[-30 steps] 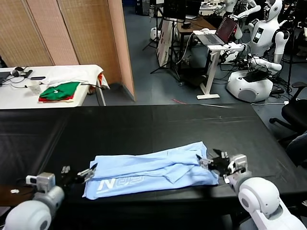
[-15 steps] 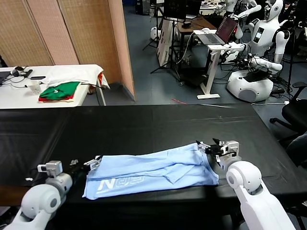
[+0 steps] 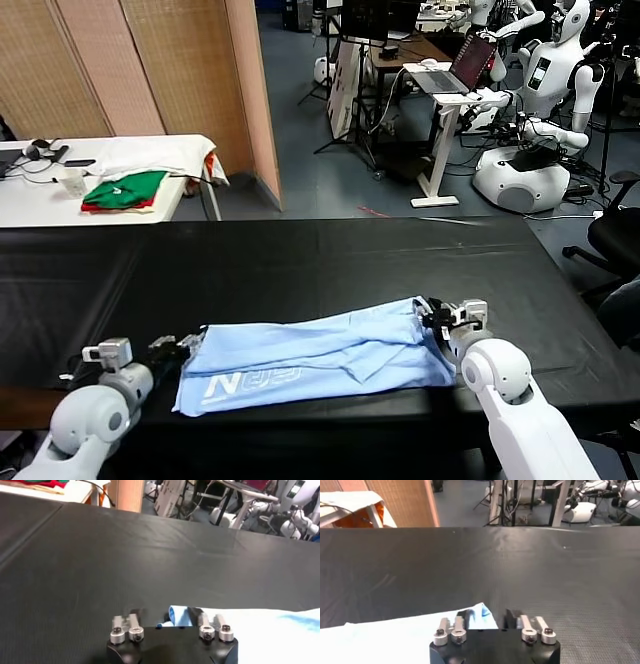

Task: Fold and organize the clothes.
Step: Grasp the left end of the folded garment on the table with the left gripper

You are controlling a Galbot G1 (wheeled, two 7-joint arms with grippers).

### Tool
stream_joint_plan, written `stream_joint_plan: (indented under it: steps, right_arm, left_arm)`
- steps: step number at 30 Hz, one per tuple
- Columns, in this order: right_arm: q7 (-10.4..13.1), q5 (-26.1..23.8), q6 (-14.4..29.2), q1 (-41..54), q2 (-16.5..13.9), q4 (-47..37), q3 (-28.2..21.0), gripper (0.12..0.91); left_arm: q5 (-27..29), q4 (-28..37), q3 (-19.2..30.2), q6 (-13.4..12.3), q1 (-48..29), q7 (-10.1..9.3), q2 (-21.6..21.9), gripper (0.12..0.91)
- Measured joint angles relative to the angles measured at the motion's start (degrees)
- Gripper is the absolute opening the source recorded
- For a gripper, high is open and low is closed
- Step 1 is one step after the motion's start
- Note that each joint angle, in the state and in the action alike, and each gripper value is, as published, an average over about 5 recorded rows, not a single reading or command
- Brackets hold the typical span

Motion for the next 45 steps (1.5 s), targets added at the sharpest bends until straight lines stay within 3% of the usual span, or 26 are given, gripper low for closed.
stream_joint_plan:
  steps: [2,5,13,19,22,25,28,33,39,41,45]
  right_arm:
    - [0.2,-0.2,0.3,-0.4,0.1,0.4,0.3,0.168]
    - [0.5,-0.7,0.7,-1.1,0.5,1.1,0.9,0.144]
    - [3.0,-4.6,2.5,-3.6,2.4,3.6,2.1,0.141]
    - [2.6,-5.4,2.9,-4.5,3.7,3.8,2.4,0.143]
    - [1.0,-5.4,3.6,-4.9,3.6,4.0,3.0,0.220]
    - [-1.6,-5.1,3.9,-5.6,2.9,4.8,3.8,0.396]
    - [-4.2,-4.8,3.8,-6.9,1.9,6.5,5.0,0.585]
    - [-5.6,-3.9,4.0,-10.4,0.8,10.5,7.8,0.855]
    - [-6.3,-3.1,4.5,-14.8,0.0,14.4,11.0,0.906]
    - [-6.5,-3.2,4.6,-16.0,-0.1,15.1,11.5,0.907]
    - [-6.6,-3.3,4.7,-17.3,0.0,16.0,12.1,0.907]
  left_arm:
    - [1.2,-0.1,0.3,-0.6,0.0,0.39,-0.2,0.214]
    - [3.4,-0.3,0.8,-1.6,-0.1,0.88,-0.6,0.147]
    - [9.3,-0.6,1.7,-4.1,-0.9,1.56,-1.1,0.146]
    - [11.3,0.6,2.8,-5.2,-2.6,2.29,-1.2,0.146]
    - [12.2,1.2,3.1,-5.5,-3.1,2.67,-1.6,0.146]
    - [12.8,1.4,2.9,-6.0,-2.9,2.87,-1.9,0.147]
    - [13.4,0.8,2.1,-6.7,-2.2,2.58,-2.3,0.215]
    - [13.8,-1.1,-0.1,-7.0,0.0,1.58,-3.5,0.510]
    - [12.4,-5.0,-3.2,-7.2,4.3,0.73,-5.6,0.848]
    - [11.9,-6.5,-4.0,-7.3,5.9,0.69,-6.7,0.892]
    - [12.3,-8.2,-4.5,-7.6,8.3,0.44,-9.3,0.906]
